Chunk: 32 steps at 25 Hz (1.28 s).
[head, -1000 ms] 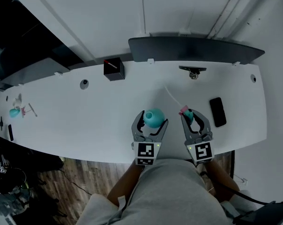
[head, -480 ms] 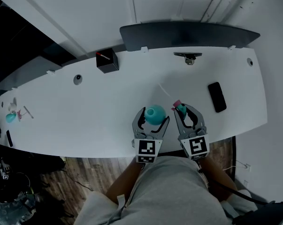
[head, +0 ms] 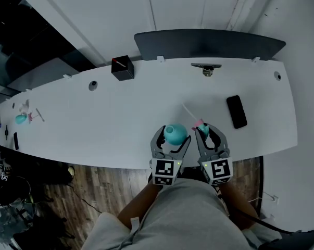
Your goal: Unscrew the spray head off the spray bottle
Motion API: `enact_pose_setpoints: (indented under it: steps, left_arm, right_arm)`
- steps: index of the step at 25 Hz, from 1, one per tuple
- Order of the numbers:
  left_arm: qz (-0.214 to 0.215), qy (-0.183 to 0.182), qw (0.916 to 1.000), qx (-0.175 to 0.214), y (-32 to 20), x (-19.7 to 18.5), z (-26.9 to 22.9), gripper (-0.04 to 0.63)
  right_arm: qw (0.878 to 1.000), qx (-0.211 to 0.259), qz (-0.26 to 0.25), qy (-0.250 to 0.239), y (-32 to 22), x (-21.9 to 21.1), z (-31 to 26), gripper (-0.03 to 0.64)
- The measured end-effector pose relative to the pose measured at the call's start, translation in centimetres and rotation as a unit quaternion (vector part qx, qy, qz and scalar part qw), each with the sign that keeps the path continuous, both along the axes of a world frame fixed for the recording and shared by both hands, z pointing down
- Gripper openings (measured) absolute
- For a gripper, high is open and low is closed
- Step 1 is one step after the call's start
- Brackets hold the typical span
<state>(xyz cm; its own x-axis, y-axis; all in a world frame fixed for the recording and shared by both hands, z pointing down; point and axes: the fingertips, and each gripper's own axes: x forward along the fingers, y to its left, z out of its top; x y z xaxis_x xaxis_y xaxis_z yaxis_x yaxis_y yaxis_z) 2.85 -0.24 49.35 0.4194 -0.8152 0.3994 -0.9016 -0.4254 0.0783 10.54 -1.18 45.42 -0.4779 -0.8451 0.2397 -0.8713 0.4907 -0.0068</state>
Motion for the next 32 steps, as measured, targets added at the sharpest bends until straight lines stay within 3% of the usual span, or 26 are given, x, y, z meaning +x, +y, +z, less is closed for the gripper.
enact_pose_setpoints:
  steps: [7, 13, 24, 32]
  left_arm:
    - [-0.012, -0.021, 0.9997, 0.005, 4.9, 3.5, 0.0, 0.400]
    - [-0.050, -0.033, 0.9981, 0.015, 7.5, 2.0, -1.1, 0.402]
    - [-0.050, -0.030, 0.9977, 0.035, 8.7, -1.9, -2.9, 0.400]
    - [-0.044, -0.028, 0.9976, 0.046, 8.9, -3.8, -3.1, 0.400]
  right_arm:
    - [0.999, 0.014, 0.005, -0.034, 4.5, 4.7, -0.1, 0.110]
    - [0.998, 0.029, 0.002, -0.048, 7.0, 6.2, -0.4, 0.110]
    - [0.998, 0.005, 0.016, -0.063, 9.0, 3.8, -1.7, 0.110]
    - [0.998, 0.014, 0.024, -0.057, 9.4, 1.9, -2.5, 0.110]
